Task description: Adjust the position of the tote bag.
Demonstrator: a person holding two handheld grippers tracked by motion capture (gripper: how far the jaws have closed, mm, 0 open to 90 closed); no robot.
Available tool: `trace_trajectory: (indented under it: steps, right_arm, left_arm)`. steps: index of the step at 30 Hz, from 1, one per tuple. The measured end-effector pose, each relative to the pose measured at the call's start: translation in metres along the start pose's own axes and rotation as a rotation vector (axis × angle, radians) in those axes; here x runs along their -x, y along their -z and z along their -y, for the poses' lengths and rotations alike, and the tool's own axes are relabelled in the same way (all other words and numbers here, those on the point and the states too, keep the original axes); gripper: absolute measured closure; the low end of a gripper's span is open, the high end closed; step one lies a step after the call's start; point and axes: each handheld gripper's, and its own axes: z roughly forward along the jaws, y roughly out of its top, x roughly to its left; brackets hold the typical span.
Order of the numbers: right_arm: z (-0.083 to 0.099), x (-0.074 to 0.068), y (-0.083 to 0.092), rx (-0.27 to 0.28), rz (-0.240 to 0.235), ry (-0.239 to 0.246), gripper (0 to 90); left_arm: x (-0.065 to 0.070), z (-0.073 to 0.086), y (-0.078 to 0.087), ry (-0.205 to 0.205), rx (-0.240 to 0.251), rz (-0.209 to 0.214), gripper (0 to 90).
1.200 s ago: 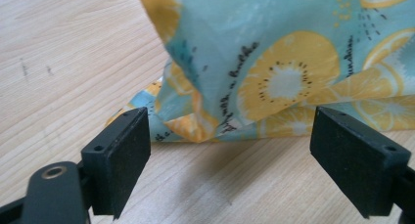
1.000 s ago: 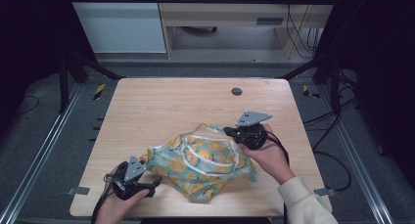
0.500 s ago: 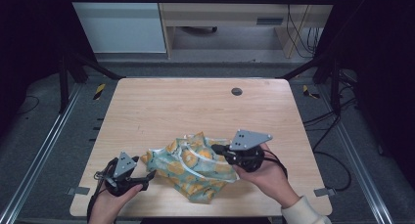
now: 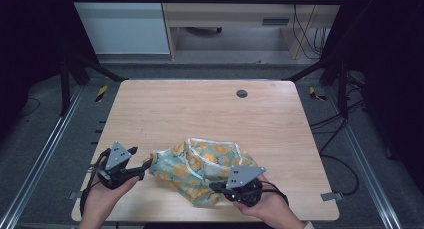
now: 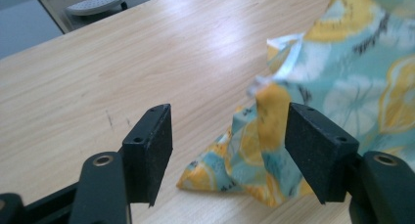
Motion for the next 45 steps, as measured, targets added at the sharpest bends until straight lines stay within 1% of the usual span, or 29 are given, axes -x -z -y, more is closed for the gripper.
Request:
trace_trajectory:
  steps: [2, 4, 5, 8, 11, 14, 17, 18, 20, 21, 23, 24, 25, 28, 31, 32, 33, 35, 36, 37, 38, 39, 41, 42, 43, 45]
  right_arm:
    - [0.009, -0.002, -0.006, -0.029, -0.012, -0.007, 90.0]
    - [0.017, -0.003, -0.012, -0.065, -0.014, -0.011, 90.0]
    - [0.02, -0.003, -0.014, -0.074, -0.013, -0.016, 90.0]
    - [0.028, -0.001, -0.02, -0.108, -0.006, -0.025, 90.0]
    - [0.035, 0.001, -0.025, -0.145, 0.0, -0.046, 90.0]
    - [0.042, 0.004, -0.03, -0.175, 0.011, -0.06, 90.0]
    - [0.048, 0.008, -0.034, -0.197, 0.025, -0.085, 90.0]
    - [0.049, 0.009, -0.035, -0.202, 0.028, -0.085, 90.0]
    - [0.05, 0.009, -0.036, -0.203, 0.03, -0.091, 90.0]
    - [0.05, 0.009, -0.035, -0.199, 0.034, -0.094, 90.0]
    - [0.049, 0.009, -0.033, -0.187, 0.039, -0.095, 88.5]
    - [0.048, 0.009, -0.031, -0.18, 0.04, -0.096, 86.7]
    - [0.047, 0.008, -0.029, -0.176, 0.044, -0.096, 84.6]
    - [0.043, 0.008, -0.022, -0.149, 0.06, -0.09, 78.1]
    - [0.036, 0.007, -0.01, -0.112, 0.09, -0.078, 72.8]
    - [0.033, 0.007, -0.004, -0.101, 0.109, -0.067, 70.7]
    - [0.03, 0.007, -0.001, -0.092, 0.119, -0.06, 69.2]
    - [0.023, 0.007, 0.007, -0.076, 0.139, -0.035, 64.4]
    - [0.019, 0.008, 0.011, -0.071, 0.162, -0.02, 60.0]
    - [0.016, 0.01, 0.013, -0.065, 0.18, -0.017, 56.2]
    - [0.013, 0.012, 0.014, -0.062, 0.195, -0.008, 52.8]
    - [0.012, 0.015, 0.014, -0.06, 0.21, -0.002, 49.0]
    - [0.009, 0.021, 0.011, -0.071, 0.234, 0.001, 41.3]
    - [0.009, 0.024, 0.008, -0.083, 0.244, 0.006, 37.5]
    - [0.009, 0.027, 0.004, -0.102, 0.264, 0.013, 33.4]
    - [0.011, 0.031, -0.001, -0.123, 0.282, 0.019, 30.8]
  left_arm:
    - [0.001, -0.01, 0.001, -0.005, 0.015, -0.002, 34.7]
    - [0.003, -0.02, 0.001, -0.023, 0.019, 0.004, 34.2]
    - [0.005, -0.024, 0.001, -0.033, 0.017, 0.011, 34.1]
    - [0.01, -0.034, -0.003, -0.042, 0.024, 0.033, 34.4]
    - [0.019, -0.042, -0.009, -0.047, 0.029, 0.065, 34.9]
    - [0.03, -0.048, -0.015, -0.05, 0.04, 0.099, 35.6]
    - [0.043, -0.053, -0.019, -0.075, 0.042, 0.118, 36.0]
    - [0.049, -0.054, -0.021, -0.085, 0.045, 0.129, 35.9]
    - [0.06, -0.052, -0.024, -0.102, 0.039, 0.139, 35.9]
    - [0.065, -0.048, -0.026, -0.112, 0.027, 0.141, 35.6]
    - [0.075, -0.039, -0.031, -0.131, 0.013, 0.112, 35.5]
    - [0.078, -0.033, -0.033, -0.139, 0.004, 0.108, 35.1]
    - [0.08, -0.029, -0.035, -0.142, -0.009, 0.113, 34.7]
    - [0.083, -0.015, -0.037, -0.127, -0.028, 0.126, 33.8]
    - [0.084, -0.005, -0.037, -0.111, -0.028, 0.131, 33.4]
    - [0.083, -0.003, -0.037, -0.118, -0.033, 0.126, 33.1]
    - [0.082, 0.0, -0.037, -0.116, -0.031, 0.12, 33.0]
    - [0.08, 0.004, -0.037, -0.108, -0.033, 0.125, 33.0]
    - [0.079, 0.006, -0.037, -0.112, -0.037, 0.124, 32.8]
    - [0.08, 0.007, -0.038, -0.099, -0.026, 0.126, 32.5]
    - [0.079, 0.008, -0.038, -0.108, -0.034, 0.129, 32.1]
    - [0.08, 0.008, -0.039, -0.105, -0.032, 0.128, 31.5]
    - [0.081, 0.008, -0.039, -0.12, -0.039, 0.124, 30.4]
    - [0.081, 0.008, -0.039, -0.119, -0.039, 0.123, 29.7]
    - [0.081, 0.008, -0.039, -0.12, -0.037, 0.124, 29.2]
    - [0.082, 0.008, -0.039, -0.115, -0.032, 0.127, 29.0]
